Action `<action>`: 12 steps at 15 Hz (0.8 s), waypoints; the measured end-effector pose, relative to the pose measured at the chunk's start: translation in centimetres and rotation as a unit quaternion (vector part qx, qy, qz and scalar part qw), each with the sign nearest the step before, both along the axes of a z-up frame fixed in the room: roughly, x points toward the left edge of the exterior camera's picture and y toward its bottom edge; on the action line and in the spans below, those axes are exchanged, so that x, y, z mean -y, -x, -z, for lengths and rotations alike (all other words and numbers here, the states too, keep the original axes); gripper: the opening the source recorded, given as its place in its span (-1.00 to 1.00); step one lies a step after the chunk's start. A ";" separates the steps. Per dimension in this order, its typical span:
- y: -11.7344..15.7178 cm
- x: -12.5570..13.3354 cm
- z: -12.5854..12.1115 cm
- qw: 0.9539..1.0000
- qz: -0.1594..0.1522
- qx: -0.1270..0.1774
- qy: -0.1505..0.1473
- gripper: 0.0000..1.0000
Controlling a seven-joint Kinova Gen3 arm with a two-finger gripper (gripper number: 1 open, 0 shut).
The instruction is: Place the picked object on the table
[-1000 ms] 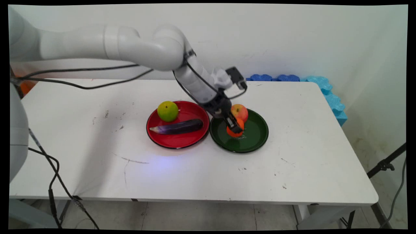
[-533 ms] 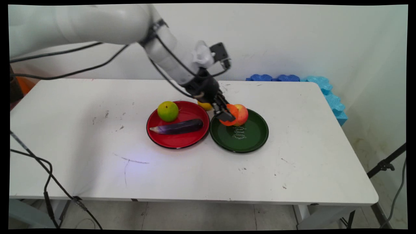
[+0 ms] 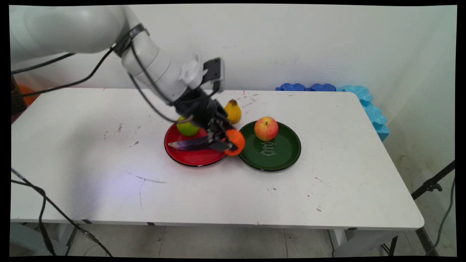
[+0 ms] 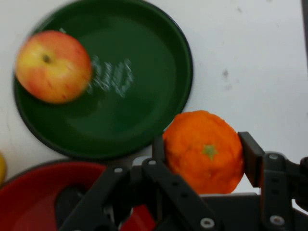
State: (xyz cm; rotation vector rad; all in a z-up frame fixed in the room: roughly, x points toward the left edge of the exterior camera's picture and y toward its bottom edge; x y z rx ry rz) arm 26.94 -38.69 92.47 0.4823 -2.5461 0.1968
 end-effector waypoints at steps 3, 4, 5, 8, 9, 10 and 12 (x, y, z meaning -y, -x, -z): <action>-0.7 -1.5 2.1 1.000 0.020 0.010 -0.006 -1.00; -0.9 -1.9 3.1 1.000 0.025 0.013 -0.009 -1.00; -0.9 -2.2 3.8 0.999 0.029 0.015 -0.011 -1.00; -0.8 -2.7 5.6 0.999 0.035 0.015 -0.014 -1.00; -0.7 -2.7 6.3 0.999 0.037 0.015 -0.014 -1.00; -0.6 -2.8 7.0 0.999 0.038 0.014 -0.014 -1.00; -0.4 -2.8 8.3 0.999 0.038 0.014 -0.014 -1.00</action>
